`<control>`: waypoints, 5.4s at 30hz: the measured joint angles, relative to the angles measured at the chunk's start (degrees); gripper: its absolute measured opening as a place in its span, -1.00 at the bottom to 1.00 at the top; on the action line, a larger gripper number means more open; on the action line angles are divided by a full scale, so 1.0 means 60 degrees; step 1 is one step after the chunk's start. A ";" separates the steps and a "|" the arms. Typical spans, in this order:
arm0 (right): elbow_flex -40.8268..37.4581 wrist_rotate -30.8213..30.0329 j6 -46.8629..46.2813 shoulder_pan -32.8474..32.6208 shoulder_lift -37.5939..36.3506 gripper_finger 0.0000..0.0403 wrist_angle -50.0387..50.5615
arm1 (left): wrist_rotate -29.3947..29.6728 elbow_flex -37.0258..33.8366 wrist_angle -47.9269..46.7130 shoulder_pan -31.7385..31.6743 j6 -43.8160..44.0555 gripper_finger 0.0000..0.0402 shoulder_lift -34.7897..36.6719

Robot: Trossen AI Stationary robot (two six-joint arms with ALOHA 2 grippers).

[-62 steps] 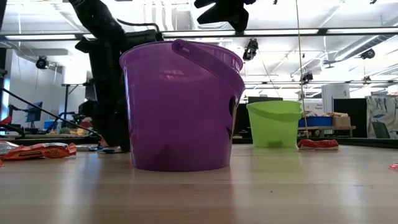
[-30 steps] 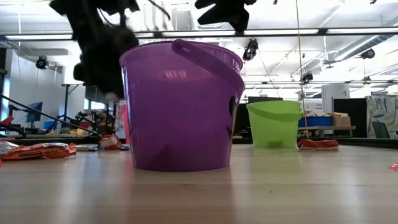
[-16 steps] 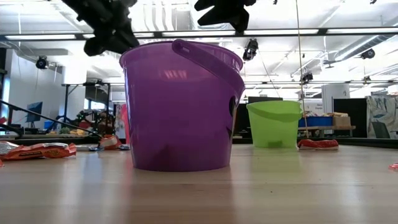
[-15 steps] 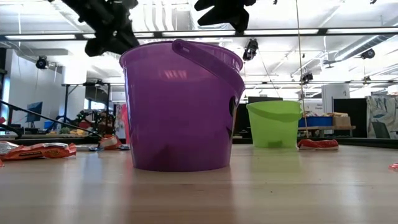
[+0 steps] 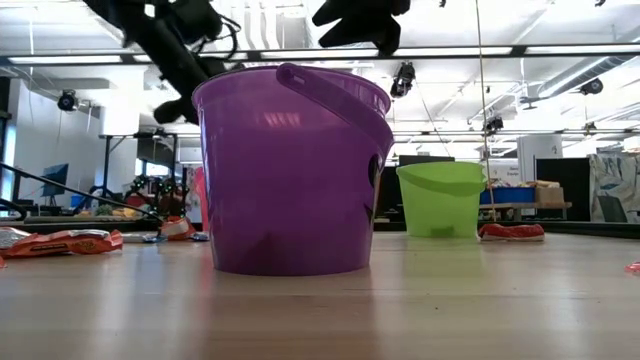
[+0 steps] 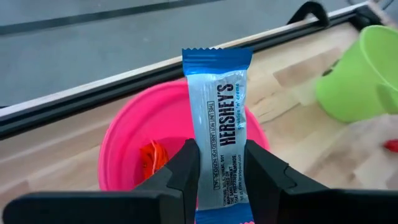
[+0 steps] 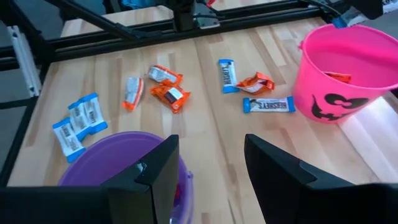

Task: Sort candy
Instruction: Put the white-blue chocolate into the green bucket

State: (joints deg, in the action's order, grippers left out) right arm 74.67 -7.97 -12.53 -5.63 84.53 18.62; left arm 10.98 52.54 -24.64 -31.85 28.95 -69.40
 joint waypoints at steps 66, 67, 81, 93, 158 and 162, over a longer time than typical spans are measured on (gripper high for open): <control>0.0004 0.1473 -0.0146 0.2854 -0.2082 -0.14 -0.2215 | -0.1246 0.1617 0.3753 0.2831 -0.1645 -0.60 0.0689; 0.0004 0.1461 -0.0144 0.2889 -0.2008 -0.14 -0.2314 | -0.0889 0.1618 0.3901 0.2963 -0.1776 -0.60 0.0604; 0.0000 0.0739 -0.0382 0.3139 -0.0952 -0.14 -0.3759 | 0.1804 0.2561 0.3841 0.4060 -0.2463 -0.60 -0.1232; 0.0000 0.0552 -0.0493 0.3130 -0.0893 -0.68 -0.3732 | 0.1854 0.3052 0.3074 0.4266 -0.2537 -0.60 -0.1418; 0.0000 0.2647 0.0455 0.8074 -0.1173 -0.89 0.5797 | -0.5690 0.0309 0.1344 -0.2220 -0.4062 -0.81 0.2101; -0.0005 0.2588 0.0575 0.8072 -0.1122 -0.89 0.5277 | -0.5672 0.0309 0.1329 -0.2227 -0.3957 -0.81 0.2081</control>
State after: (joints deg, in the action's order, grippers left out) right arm 74.64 7.56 -9.08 42.80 77.80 50.28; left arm -23.05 54.39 -16.67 -45.21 5.21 -56.92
